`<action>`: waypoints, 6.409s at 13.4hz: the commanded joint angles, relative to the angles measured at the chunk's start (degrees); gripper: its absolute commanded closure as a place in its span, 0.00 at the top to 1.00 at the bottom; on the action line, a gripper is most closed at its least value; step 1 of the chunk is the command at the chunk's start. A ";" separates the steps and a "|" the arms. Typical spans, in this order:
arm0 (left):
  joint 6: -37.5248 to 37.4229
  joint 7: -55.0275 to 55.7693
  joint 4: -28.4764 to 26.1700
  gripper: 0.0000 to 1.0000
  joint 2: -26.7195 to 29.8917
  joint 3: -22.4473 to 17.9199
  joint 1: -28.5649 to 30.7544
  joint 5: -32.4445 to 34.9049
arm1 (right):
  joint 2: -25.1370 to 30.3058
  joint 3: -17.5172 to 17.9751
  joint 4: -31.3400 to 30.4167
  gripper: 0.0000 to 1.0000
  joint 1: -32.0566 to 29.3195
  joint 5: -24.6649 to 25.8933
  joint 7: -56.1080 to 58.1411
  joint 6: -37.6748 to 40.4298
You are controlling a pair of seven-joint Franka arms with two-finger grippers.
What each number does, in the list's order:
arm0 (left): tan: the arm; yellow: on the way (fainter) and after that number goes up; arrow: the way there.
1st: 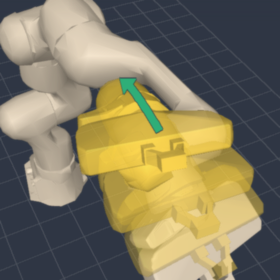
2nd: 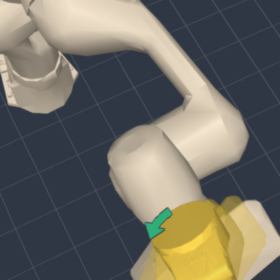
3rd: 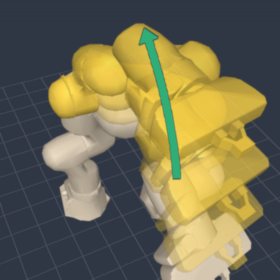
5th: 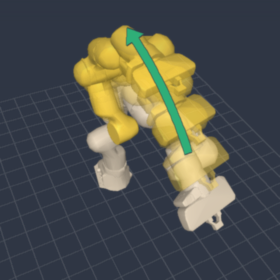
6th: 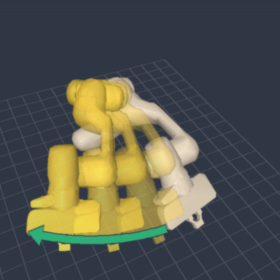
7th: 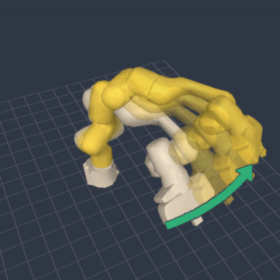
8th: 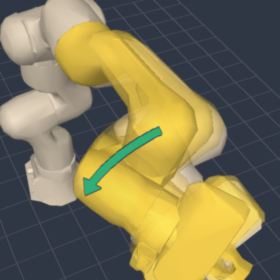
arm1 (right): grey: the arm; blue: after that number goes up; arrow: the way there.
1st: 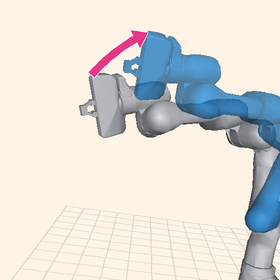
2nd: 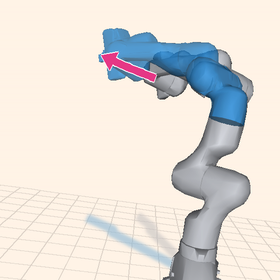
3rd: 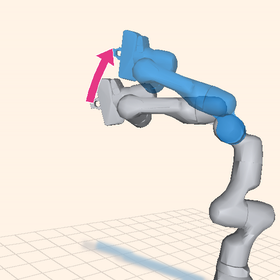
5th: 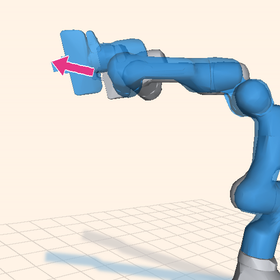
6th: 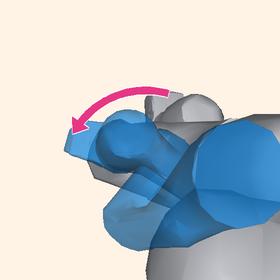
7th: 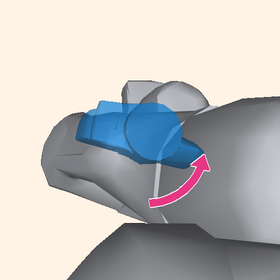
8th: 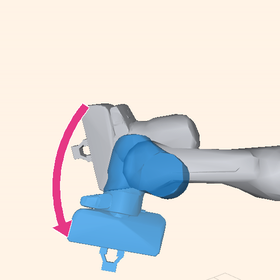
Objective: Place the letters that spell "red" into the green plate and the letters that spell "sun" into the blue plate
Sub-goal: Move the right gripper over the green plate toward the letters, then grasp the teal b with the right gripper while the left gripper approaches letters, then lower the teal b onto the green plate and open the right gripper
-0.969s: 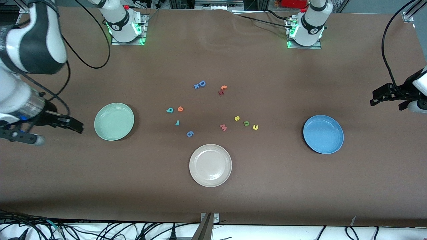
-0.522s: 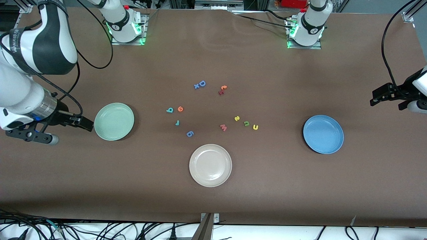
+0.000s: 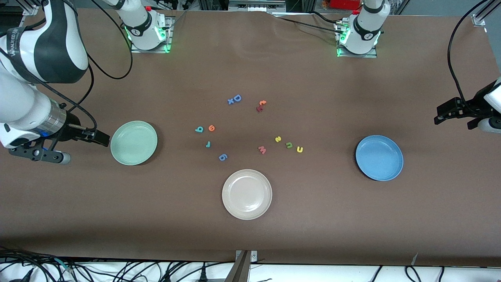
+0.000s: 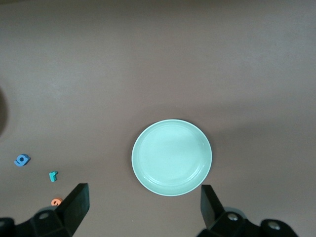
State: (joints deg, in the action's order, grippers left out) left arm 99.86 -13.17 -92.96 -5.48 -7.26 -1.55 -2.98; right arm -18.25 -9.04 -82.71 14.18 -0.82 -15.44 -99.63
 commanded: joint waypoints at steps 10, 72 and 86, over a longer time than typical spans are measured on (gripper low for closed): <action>-1.34 -0.45 0.50 1.00 0.38 0.14 0.41 -1.94 | 2.95 0.34 -4.57 1.00 -0.12 -2.16 0.15 -0.48; 18.07 4.88 3.41 1.00 -27.04 0.58 -19.45 -11.53 | -12.34 5.18 -34.36 0.21 19.66 -12.45 -22.97 -42.05; 25.99 18.61 2.08 1.00 -29.05 0.23 -25.51 -3.70 | -2.76 -7.45 -29.80 0.09 19.31 -11.92 -8.60 -23.01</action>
State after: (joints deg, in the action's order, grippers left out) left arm 124.23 3.55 -91.19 -33.10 -5.98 -24.05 -7.13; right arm -22.78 -12.30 -112.83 33.73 -12.36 -31.17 -127.36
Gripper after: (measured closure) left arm 0.000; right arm 0.652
